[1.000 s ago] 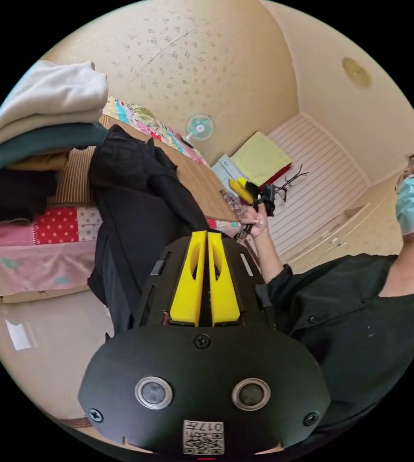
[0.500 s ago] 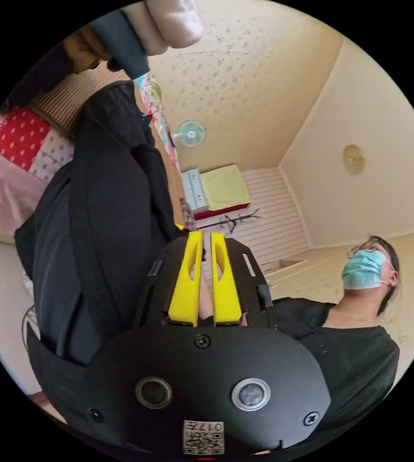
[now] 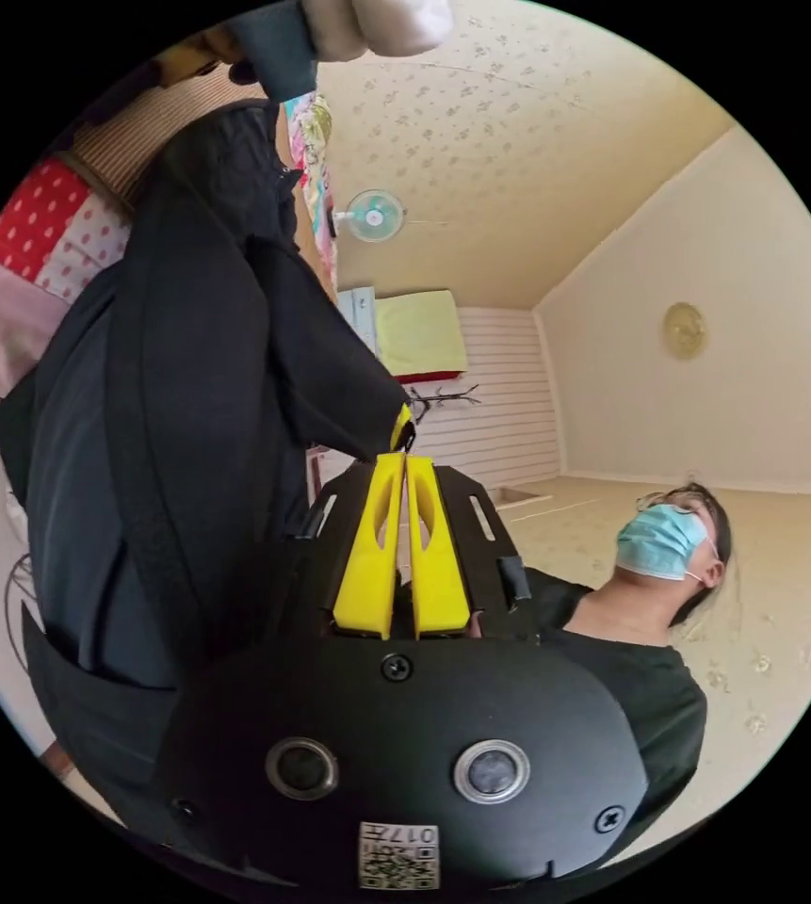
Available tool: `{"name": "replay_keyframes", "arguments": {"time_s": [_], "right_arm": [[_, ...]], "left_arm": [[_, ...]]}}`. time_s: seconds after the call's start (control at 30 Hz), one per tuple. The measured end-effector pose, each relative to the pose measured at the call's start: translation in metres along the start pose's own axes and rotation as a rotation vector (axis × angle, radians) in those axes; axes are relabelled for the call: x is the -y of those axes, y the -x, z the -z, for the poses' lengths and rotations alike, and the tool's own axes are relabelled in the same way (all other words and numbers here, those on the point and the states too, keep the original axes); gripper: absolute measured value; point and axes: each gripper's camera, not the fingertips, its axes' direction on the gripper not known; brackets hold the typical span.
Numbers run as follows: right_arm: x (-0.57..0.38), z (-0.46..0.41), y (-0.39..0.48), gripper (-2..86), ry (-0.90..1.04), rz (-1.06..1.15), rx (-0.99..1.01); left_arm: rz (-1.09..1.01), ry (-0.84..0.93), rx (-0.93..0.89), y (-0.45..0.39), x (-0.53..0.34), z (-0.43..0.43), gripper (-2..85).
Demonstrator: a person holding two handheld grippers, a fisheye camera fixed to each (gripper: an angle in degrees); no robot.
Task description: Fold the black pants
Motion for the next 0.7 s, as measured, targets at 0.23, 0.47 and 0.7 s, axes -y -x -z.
{"name": "replay_keyframes", "arguments": {"time_s": [0.23, 0.47, 0.7], "right_arm": [[-0.035, -0.148, 0.071, 3.1, 0.448, 0.178, 0.094], [-0.115, -0.257, 0.050, 3.1, 0.735, 0.118, -0.015], [-0.120, -0.279, 0.041, 2.9, 0.869, 0.176, 0.015]], "left_arm": [[-0.075, -0.045, -0.023, -0.032, 0.016, 0.013, 11.8], [-0.068, 0.006, 0.046, -0.029, 0.041, 0.022, 18.2], [-0.080, 0.105, 0.265, -0.026, 0.051, -0.027, 5.1]]}}
